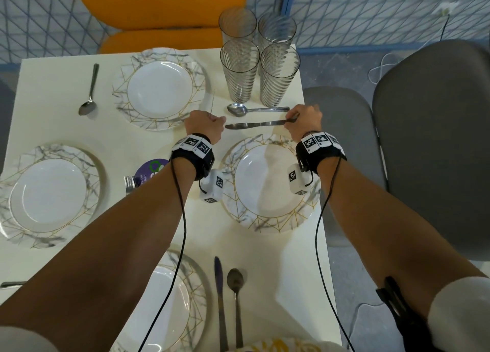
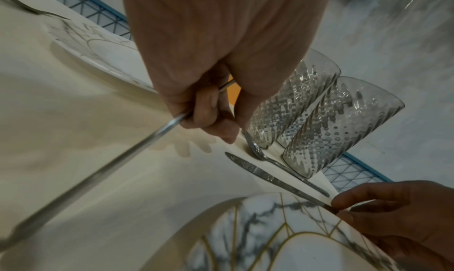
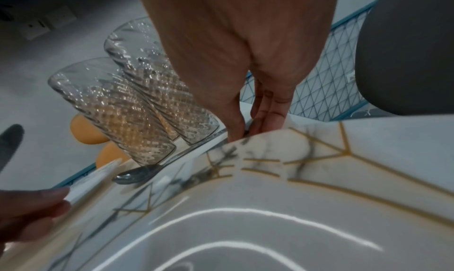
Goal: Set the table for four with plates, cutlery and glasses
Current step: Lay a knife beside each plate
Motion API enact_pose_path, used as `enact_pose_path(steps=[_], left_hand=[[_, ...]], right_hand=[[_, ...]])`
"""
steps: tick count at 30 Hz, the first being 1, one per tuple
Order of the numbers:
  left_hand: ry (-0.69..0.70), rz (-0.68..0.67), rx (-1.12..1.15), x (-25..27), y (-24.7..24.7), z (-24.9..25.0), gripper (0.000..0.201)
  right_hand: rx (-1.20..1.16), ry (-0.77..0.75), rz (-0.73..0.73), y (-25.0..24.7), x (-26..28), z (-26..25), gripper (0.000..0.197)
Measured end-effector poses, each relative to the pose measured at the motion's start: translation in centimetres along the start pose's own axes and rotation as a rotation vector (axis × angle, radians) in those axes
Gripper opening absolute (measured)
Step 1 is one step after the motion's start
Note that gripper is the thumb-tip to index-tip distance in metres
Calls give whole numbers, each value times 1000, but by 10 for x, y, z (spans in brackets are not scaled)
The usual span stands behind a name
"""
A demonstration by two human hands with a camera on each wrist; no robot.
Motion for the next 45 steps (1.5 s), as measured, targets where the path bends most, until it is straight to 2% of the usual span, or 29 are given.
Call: enact_pose_path(steps=[5,8,12,15,17,23,29,35,38,45], left_hand=[[-10,-25,-2,5,-3,-2,21],[-25,-40,33,12,-4,1,25],[-96,-83,97,22,-2,4,13],[-86,-77,109,24,-3,6,28],[-96,-103,121,28,0,4,31],[-36,-81,23,21,-3,-2,20],[-27,-62,14,18,-1,-2,26],[-132,-66,123,12,9,-9,10],[-153,-55,150,10,12,-10,11],[-207,-37,52,-3,10,-16,6]], right_hand=[[4,-1,-17,-4,4,-3,27],[-15,8,-20,-8,10,-3,28],[12,-15,-26,-8,16,-8,30],[43,-49,-6,-4,18,-14,32],[62,-61,-6,0,17,-15,33],[94,-109,5,-2,11,-18,15],[107,-171,-26,-4,8,-23,14],[165,-200,-27,-9,10,-24,10],[188,-225,1,-10,12,-23,12],[106,-275,-7,-7,11,-21,9]])
Point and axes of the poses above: each hand's wrist, its own x-axis away from the middle knuckle, its own y-axis out of the palm, z = x × y, the point moved 9 cm from there along -x, towards the middle knuckle, and after that the axes turned 14 degrees about x, right-handed, at the moved point
